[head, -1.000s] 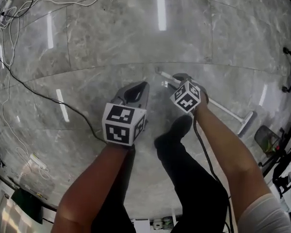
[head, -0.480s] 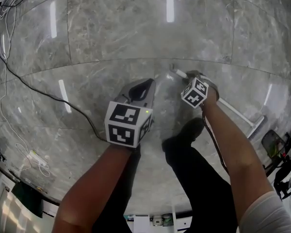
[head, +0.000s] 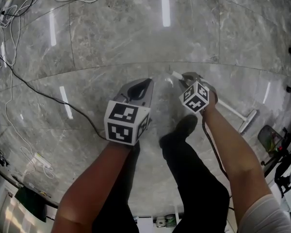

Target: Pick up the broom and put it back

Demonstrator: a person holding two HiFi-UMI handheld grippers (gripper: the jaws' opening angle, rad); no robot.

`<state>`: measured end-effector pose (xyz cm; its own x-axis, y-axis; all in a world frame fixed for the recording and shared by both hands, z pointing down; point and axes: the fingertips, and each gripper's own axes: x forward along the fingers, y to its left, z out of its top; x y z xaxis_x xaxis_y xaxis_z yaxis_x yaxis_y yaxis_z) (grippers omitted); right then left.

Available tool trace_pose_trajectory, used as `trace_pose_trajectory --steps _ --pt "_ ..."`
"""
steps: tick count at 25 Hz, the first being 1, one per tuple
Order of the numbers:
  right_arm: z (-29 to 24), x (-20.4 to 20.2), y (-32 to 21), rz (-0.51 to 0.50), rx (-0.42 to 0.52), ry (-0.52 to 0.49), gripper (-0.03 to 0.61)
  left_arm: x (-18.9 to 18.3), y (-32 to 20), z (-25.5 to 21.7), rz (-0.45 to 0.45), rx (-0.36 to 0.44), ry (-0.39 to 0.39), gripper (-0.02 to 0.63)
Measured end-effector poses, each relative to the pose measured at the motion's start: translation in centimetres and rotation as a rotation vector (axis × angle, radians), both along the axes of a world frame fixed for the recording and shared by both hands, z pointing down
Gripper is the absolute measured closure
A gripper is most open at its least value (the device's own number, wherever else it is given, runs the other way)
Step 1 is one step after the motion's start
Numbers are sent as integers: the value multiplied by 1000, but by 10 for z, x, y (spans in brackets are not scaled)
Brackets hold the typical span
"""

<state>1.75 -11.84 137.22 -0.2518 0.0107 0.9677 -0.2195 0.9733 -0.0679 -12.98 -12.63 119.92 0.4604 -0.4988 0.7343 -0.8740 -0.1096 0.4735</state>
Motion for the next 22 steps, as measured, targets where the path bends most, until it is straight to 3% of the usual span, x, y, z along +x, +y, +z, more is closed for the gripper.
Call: trace_pose_trajectory --steps 9,17,22 --pt "-297 -16 -23 77 120 -303 492 33 -26 -221 92 119 -34 609" --pt "-548 17 -16 181 263 -487 493 71 -27 -420 170 211 -65 609" --pt "-678 33 -21 283 352 -568 492 83 -35 -541 145 287 -50 609"
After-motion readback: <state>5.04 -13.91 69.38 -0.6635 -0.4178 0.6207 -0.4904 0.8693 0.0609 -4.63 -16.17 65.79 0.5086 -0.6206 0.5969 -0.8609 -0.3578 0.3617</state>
